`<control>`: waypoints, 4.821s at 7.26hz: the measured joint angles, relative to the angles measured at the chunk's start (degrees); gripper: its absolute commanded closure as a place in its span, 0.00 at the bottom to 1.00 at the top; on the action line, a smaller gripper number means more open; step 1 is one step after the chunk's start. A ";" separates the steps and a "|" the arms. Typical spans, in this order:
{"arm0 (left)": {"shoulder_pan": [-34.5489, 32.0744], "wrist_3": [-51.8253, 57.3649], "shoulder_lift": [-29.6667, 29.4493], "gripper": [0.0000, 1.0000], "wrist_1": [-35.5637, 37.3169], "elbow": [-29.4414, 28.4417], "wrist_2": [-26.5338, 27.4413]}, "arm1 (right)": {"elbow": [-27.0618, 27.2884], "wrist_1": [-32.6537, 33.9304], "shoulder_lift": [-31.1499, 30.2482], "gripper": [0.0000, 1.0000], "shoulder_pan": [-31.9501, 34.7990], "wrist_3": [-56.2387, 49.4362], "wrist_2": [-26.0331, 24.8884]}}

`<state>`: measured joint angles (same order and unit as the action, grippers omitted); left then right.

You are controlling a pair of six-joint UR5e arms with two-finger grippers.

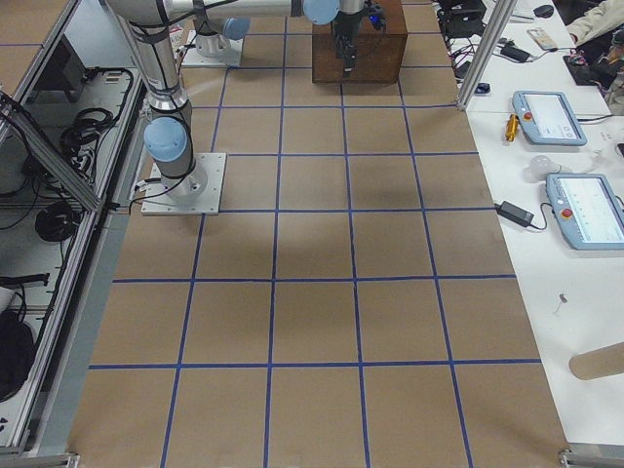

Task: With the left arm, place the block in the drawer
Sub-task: 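Move the left gripper down toward the yellow cube, then close the left gripper on the yellow cube, then lift the yellow cube and carry it over the open drawer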

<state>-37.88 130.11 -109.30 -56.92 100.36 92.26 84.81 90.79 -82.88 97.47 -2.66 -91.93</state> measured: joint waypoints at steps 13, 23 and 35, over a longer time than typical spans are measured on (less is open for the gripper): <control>-0.68 0.39 -8.79 0.00 4.12 0.51 -3.07 | 0.00 0.00 0.00 0.00 0.00 -0.06 0.00; -0.79 0.67 -8.93 0.46 3.93 0.63 -5.49 | 0.00 0.00 0.00 0.00 0.00 -0.04 0.02; -6.13 -2.18 2.03 0.52 -5.98 -2.82 -4.98 | 0.00 0.00 -0.01 0.00 0.00 -0.01 0.00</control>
<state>-44.01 127.92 -107.27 -62.90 97.54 87.28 84.81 90.79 -82.89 97.47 -2.67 -91.93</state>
